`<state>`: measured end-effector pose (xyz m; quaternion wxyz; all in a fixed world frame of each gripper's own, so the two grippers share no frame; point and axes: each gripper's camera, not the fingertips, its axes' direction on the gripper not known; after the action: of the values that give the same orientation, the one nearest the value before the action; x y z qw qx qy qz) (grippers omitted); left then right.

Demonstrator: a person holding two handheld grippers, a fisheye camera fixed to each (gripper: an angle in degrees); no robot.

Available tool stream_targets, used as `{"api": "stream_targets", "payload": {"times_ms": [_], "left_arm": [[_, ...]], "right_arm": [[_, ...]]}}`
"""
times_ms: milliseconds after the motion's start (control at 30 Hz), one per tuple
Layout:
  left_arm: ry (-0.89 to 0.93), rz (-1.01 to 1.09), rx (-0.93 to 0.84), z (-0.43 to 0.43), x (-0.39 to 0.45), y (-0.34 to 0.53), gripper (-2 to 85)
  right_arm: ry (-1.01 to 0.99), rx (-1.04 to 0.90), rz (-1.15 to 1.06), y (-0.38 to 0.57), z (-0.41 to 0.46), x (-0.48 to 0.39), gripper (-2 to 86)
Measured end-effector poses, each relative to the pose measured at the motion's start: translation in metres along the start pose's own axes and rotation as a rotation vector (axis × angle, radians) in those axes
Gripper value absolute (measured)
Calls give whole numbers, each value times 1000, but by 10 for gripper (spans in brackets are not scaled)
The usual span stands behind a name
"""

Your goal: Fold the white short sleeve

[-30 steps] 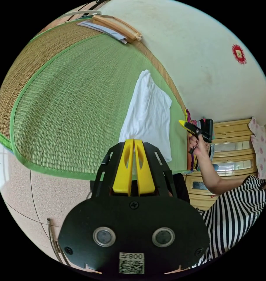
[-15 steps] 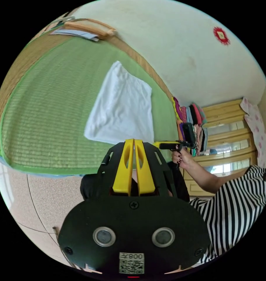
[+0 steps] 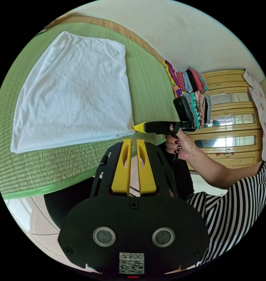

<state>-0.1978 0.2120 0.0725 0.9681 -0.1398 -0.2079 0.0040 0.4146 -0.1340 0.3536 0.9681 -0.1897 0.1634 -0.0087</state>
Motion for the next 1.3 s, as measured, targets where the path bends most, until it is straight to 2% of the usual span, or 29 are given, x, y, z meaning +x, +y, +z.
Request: {"api": "stream_targets", "payload": {"times_ms": [200, 533, 867, 1000, 1300], "left_arm": [[87, -51, 14, 30, -14, -5, 32], [96, -75, 30, 54, -30, -2, 6], [136, -11, 76, 51, -25, 4, 2], [81, -18, 60, 51, -26, 6, 4], [107, -114, 99, 52, -43, 19, 25]], "right_arm": [[-45, 15, 20, 6, -12, 13, 2], [-74, 8, 36, 9, -24, 29, 20], [-243, 58, 92, 12, -38, 54, 68], [-303, 56, 101, 8, -35, 61, 67], [-288, 70, 102, 11, -41, 68, 61]]}}
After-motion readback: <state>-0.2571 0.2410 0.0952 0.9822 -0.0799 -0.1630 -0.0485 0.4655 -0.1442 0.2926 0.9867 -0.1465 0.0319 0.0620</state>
